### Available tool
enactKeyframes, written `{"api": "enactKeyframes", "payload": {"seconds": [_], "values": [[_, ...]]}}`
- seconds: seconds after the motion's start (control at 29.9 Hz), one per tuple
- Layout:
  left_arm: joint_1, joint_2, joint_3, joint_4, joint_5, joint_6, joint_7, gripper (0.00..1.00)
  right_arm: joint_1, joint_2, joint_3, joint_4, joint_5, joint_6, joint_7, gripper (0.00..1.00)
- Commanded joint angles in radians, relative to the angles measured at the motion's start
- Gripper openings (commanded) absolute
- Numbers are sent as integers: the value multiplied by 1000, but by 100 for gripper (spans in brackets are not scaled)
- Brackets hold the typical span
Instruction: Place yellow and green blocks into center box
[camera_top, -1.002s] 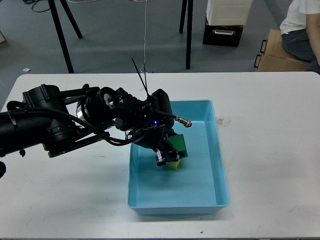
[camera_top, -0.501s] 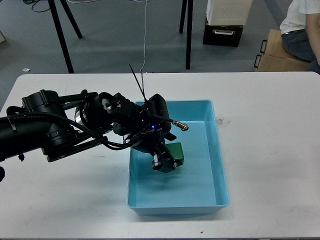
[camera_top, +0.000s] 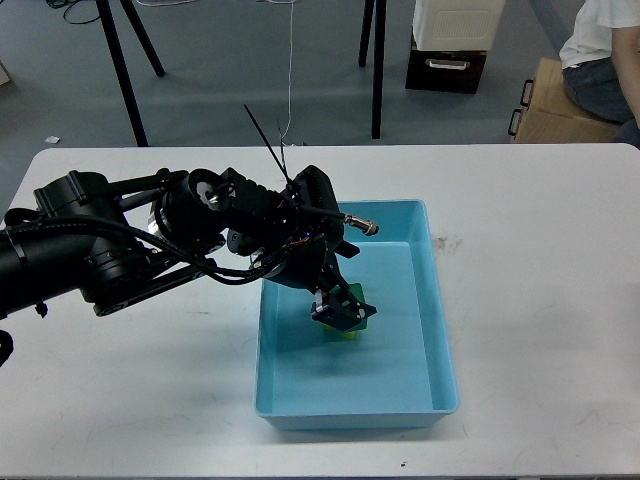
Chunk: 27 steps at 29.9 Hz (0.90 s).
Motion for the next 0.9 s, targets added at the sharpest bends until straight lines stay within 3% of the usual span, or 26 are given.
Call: {"api": "enactKeyframes", "payload": {"seconds": [0.0,0.17,0.27,0.37,0.47,0.6,0.74,0.87], "values": [[-1,56,-25,-58,-161,0,0,100,15,3,-24,32,0,1,0,99],[38,81,-143,-53,-296,0,0,100,67,18,-41,78,3,14,0,99],[204,79,-347,-53,-356,0,0,100,89,67,-75,150,5,59,0,99],[343,49,-540,-61,-388,0,0,100,90,90,-83,225,28,178,0,99],[457,12,-666,-59,-451,0,0,100,142,121,-81,232,171,272,0,99],[581,10,-775,-59,-638,0,0,100,210,135,-78,222,484,303,0,99],[704,18,-840,-59,-960,0,0,100,206,139,-69,222,707,312,-52,99],[822,16,-871,-53,-1315,39,0,100,166,142,-64,222,844,349,-65,99]]}}
